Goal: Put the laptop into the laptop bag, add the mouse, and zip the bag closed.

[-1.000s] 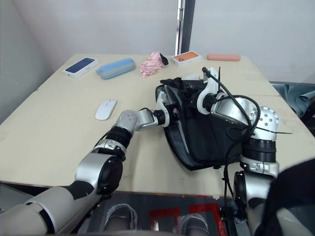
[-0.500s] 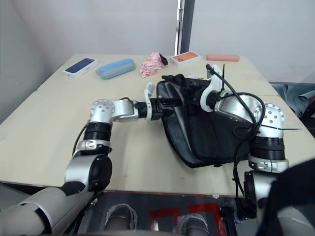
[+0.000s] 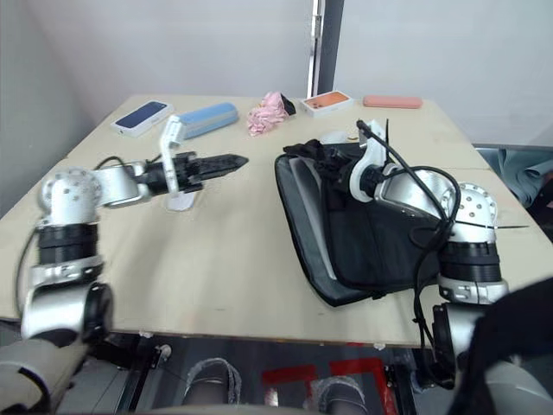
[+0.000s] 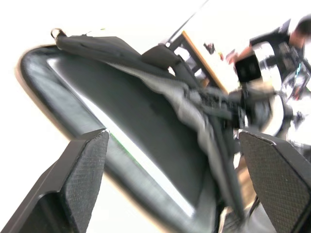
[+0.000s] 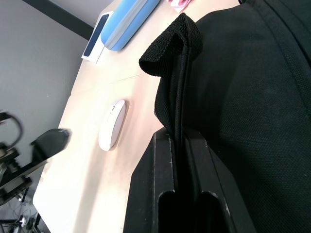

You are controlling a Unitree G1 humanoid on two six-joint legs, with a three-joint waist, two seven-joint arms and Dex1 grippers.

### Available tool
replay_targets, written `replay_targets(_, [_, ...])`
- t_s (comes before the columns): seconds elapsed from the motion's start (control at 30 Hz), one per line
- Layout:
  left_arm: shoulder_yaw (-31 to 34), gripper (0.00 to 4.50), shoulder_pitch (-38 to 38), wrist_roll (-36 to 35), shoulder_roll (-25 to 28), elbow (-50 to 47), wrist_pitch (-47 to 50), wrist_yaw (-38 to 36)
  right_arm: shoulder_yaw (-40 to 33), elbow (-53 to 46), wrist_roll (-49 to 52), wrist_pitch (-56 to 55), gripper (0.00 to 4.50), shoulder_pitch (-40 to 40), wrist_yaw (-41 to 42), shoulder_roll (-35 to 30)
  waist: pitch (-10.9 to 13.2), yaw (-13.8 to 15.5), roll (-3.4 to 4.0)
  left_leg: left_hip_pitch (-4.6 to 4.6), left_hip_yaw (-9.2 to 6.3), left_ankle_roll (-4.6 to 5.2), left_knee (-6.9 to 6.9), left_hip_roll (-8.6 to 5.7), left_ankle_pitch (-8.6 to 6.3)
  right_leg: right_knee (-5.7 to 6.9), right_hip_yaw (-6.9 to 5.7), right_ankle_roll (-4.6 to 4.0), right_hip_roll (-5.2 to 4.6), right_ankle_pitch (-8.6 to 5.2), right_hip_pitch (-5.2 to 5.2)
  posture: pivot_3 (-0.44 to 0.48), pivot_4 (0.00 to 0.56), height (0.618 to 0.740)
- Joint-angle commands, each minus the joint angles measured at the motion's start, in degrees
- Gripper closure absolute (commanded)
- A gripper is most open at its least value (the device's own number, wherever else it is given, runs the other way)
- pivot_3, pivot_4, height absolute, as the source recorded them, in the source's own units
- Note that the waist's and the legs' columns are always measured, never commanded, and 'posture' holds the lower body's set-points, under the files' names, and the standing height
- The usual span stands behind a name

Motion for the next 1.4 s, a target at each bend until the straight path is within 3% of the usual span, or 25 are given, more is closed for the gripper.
replay_targets(0.03, [-4.5, 0.08, 5.9, 4.6, 8.1, -5.9, -9.9, -14.5, -0.3, -1.1, -1.1, -1.1, 4.5, -0.6, 2.5, -0.5, 0.0, 0.0, 0.0, 0.0, 0.0, 0.0, 0.04, -0.01, 0.0, 0.03, 0.01, 0.01, -0.01, 0.01, 0.01, 0.0, 0.15, 0.74])
replay_targets(0.13, [-6.1, 0.08, 15.7, 9.1, 21.4, -9.8, -19.4, -30.8, 0.6, -1.1, -5.6, -0.8, 4.5, -0.3, 6.8, -0.4, 0.0, -2.1, 0.06, 0.07, 0.13, -0.05, -0.16, 0.05, 0.0, 0.01, 0.08, 0.0, 0.06, -0.08, -0.11, 0.0, 0.15, 0.74])
replay_targets(0.27, [-1.8, 0.08, 18.3, 6.0, 25.4, -8.9, -20.7, -36.6, 1.6, 0.0, -10.2, 0.0, 4.5, 0.5, 12.3, 0.0, 0.0, -0.9, 0.05, 0.04, -0.07, -0.26, -0.29, 0.13, 0.12, 0.13, -0.09, -0.09, 0.14, -0.18, -0.17, 0.0, 0.15, 0.74])
replay_targets(0.43, [3.7, 0.04, 23.8, 5.9, 29.8, -8.7, -22.6, -41.8, 4.6, 0.3, -21.1, 1.8, 2.84, 2.1, 24.8, -1.9, -0.1, -1.3, 0.04, 0.16, -0.04, -0.26, -0.24, 0.08, 0.12, 0.26, -0.02, -0.12, 0.08, -0.19, -0.1, 0.0, 0.15, 0.74])
replay_targets(0.7, [10.4, 0.04, 29.0, 7.9, 31.3, -6.4, -25.4, -41.4, 8.7, -3.2, -35.0, 2.5, 0.04, 1.4, 52.8, -10.8, -0.1, -1.1, 0.04, 0.4, 0.04, -0.26, -0.28, 0.08, 0.12, 0.41, 0.09, -0.2, 0.08, -0.26, -0.02, 0.0, 0.15, 0.74])
replay_targets(0.9, [15.6, 0.04, 39.6, 11.8, 32.2, -7.4, -29.3, -41.6, 9.1, -10.0, -43.8, -1.9, 0.01, 5.4, 73.0, -22.4, -0.1, -1.1, -0.04, 0.53, 0.15, 0.02, -0.51, 0.12, -0.04, 0.33, 0.13, -0.28, 0.12, -0.4, 0.0, 0.0, 0.15, 0.74])
replay_targets(1.1, [21.7, 0.04, 44.6, 14.5, 31.8, -3.8, -32.6, -40.2, 2.3, -14.2, -53.9, -16.1, 0.01, 21.7, 99.9, -39.9, -0.1, -0.2, -0.09, 0.76, 0.23, 0.09, -0.59, 0.15, -0.08, 0.21, 0.15, -0.36, 0.13, -0.46, 0.18, 0.0, 0.15, 0.74])
replay_targets(1.27, [23.0, 0.04, 46.3, 18.0, 32.1, 1.0, -37.2, -40.6, -4.2, -8.6, -60.5, -24.5, 0.01, 28.9, 109.0, -44.4, -0.2, -1.0, -0.19, 1.14, 0.44, 0.12, -0.62, 0.17, -0.08, 0.28, 0.39, -0.36, 0.13, -0.48, 0.28, 0.0, 0.15, 0.74])
replay_targets(1.4, [23.4, 0.04, 49.4, 20.9, 33.5, 4.0, -40.1, -42.3, -11.0, -2.5, -65.0, -28.4, 0.01, 32.1, 110.5, -44.9, -0.2, -1.6, -0.24, 1.19, 0.51, 0.16, -0.59, 0.17, -0.09, 0.29, 0.45, -0.37, 0.13, -0.47, 0.29, 0.0, 0.15, 0.74])
